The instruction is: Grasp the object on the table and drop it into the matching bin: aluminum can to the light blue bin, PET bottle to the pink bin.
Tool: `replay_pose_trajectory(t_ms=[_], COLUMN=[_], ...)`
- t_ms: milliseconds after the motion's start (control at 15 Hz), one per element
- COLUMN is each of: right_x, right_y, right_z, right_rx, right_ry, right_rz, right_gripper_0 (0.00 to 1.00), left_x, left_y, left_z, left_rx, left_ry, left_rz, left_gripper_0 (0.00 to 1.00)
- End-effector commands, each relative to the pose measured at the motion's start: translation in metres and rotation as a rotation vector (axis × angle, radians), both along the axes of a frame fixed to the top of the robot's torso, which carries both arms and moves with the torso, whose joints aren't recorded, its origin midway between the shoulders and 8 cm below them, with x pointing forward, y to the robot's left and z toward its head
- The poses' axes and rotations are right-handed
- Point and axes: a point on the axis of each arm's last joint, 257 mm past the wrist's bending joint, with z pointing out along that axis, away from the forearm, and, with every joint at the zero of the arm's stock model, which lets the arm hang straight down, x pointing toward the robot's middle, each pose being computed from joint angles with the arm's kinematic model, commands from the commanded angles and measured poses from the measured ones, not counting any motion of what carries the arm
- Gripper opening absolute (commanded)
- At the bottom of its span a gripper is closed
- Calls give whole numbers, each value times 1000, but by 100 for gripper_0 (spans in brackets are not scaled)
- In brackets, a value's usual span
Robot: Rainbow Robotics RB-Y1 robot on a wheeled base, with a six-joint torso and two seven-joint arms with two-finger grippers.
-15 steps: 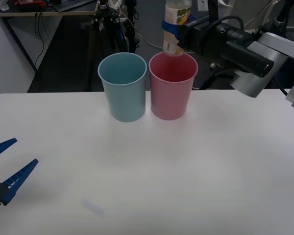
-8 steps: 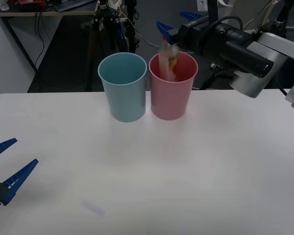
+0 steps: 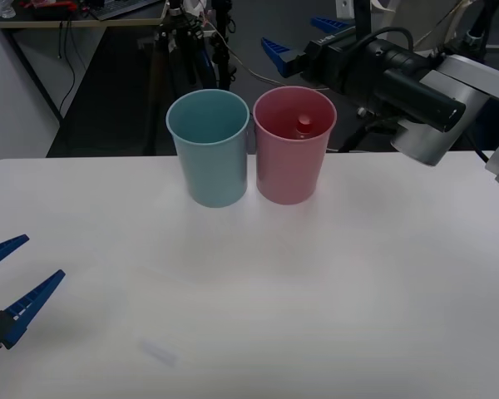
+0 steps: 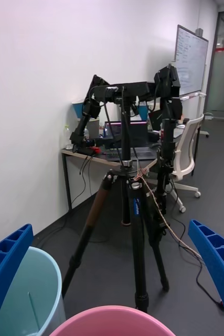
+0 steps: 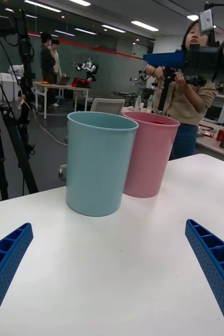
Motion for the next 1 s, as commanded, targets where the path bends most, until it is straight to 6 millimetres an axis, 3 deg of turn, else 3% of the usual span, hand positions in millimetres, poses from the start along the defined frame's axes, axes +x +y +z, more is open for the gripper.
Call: replay_pose_trajectory(t_ms=[67,333,1000], right_x=[-1,-9,-101], right_y=[1,-8,-61], right_z=[1,6,5], right_rx=[3,2,-5], right_ry=[0,-3,-74], right_rz=[3,6,30], right_gripper_0=[100,100,100], left_x=[0,0,0], left_y=[0,0,0], left_z=[0,0,0], left_rx=[0,0,0], left_ry=[0,0,0], left_rz=[0,0,0], left_gripper_0=[100,100,100])
